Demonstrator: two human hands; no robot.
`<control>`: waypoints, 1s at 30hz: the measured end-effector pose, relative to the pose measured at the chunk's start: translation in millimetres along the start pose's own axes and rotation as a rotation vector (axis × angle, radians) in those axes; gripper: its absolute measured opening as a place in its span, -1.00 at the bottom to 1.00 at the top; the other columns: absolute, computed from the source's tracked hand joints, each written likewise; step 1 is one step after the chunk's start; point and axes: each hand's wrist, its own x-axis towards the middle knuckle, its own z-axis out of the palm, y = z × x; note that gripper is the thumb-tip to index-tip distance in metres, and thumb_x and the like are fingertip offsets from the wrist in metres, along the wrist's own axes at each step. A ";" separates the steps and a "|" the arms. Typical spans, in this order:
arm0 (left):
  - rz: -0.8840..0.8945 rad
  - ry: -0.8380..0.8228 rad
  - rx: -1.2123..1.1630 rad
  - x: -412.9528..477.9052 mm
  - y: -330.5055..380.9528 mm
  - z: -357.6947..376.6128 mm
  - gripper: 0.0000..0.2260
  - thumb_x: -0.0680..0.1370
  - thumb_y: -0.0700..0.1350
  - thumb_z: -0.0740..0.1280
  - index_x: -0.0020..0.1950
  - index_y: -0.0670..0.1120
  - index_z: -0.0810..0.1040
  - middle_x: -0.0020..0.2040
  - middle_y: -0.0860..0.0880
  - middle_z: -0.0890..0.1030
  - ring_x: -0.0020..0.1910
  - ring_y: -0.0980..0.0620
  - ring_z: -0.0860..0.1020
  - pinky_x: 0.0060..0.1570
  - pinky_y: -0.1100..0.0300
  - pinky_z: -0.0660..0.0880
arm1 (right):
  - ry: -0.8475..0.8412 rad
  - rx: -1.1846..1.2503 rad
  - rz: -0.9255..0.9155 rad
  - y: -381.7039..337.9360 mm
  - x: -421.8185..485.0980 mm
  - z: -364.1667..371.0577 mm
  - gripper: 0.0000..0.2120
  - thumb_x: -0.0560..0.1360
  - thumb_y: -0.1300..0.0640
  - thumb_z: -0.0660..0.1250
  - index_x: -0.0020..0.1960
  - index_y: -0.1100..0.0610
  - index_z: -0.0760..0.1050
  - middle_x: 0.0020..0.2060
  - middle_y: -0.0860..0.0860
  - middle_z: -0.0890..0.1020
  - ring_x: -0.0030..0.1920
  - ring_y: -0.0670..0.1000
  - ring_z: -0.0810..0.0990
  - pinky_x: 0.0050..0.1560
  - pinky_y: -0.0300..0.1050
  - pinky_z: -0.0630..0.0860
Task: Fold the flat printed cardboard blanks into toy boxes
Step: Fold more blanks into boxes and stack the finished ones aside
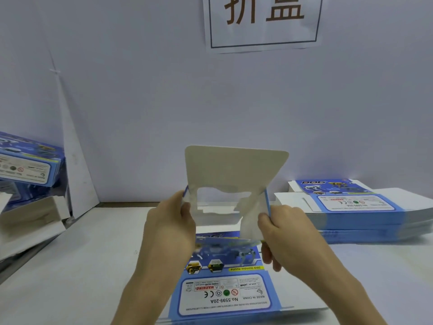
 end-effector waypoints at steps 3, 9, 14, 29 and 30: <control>0.060 0.025 -0.118 -1.0 1.0 1.9 -0.61 0.60 -0.13 0.19 -0.43 0.01 0.24 -0.58 0.11 0.41 -0.51 0.19 0.42 -0.54 0.42 0.30 | 0.063 0.023 0.004 2.2 1.7 2.2 -0.66 0.62 0.11 0.07 -0.26 0.22 0.42 -0.32 0.17 0.66 -0.34 0.04 0.62 -0.15 -0.01 0.60; 0.142 0.093 -0.030 0.9 -0.8 6.1 -0.55 0.62 -0.19 0.20 -0.44 0.05 0.20 -0.57 0.06 0.25 -0.51 0.01 0.22 -0.46 0.38 0.28 | 0.021 0.114 0.059 6.4 5.2 4.3 -0.64 0.61 0.13 0.09 -0.26 0.25 0.48 -0.46 0.09 0.64 -0.55 -0.11 0.46 -0.37 -0.15 0.52; 0.224 -0.060 -0.422 0.3 5.1 1.4 -0.92 0.50 0.26 0.31 -0.12 0.34 0.44 -0.04 0.24 0.60 -0.15 0.34 0.55 -0.16 0.52 0.41 | 0.167 0.403 0.120 12.4 10.6 1.9 -0.73 0.58 0.20 0.11 -0.21 0.27 0.46 -0.52 0.12 0.61 -0.62 -0.01 0.47 -0.58 -0.23 0.38; 0.440 -0.157 0.006 2.9 -20.0 35.4 0.25 0.12 0.46 0.43 0.42 0.16 -0.45 0.55 0.05 -0.20 0.55 0.09 -0.15 0.48 -0.11 0.13 | -0.165 0.752 0.073 2.5 -1.1 -11.2 -0.79 0.52 -0.02 0.32 -0.07 0.13 0.48 -0.50 0.13 0.58 -0.60 0.00 0.43 -0.59 -0.24 0.33; 0.461 -0.119 -0.016 4.6 -22.8 35.7 0.24 0.16 0.37 0.50 0.45 0.16 -0.38 0.54 -0.01 -0.08 0.54 0.06 -0.04 0.46 -0.09 0.20 | -0.132 0.652 0.067 3.5 -1.3 -11.8 -0.70 0.48 -0.14 0.32 -0.15 0.11 0.49 -0.53 0.08 0.56 -0.60 -0.01 0.42 -0.56 -0.22 0.34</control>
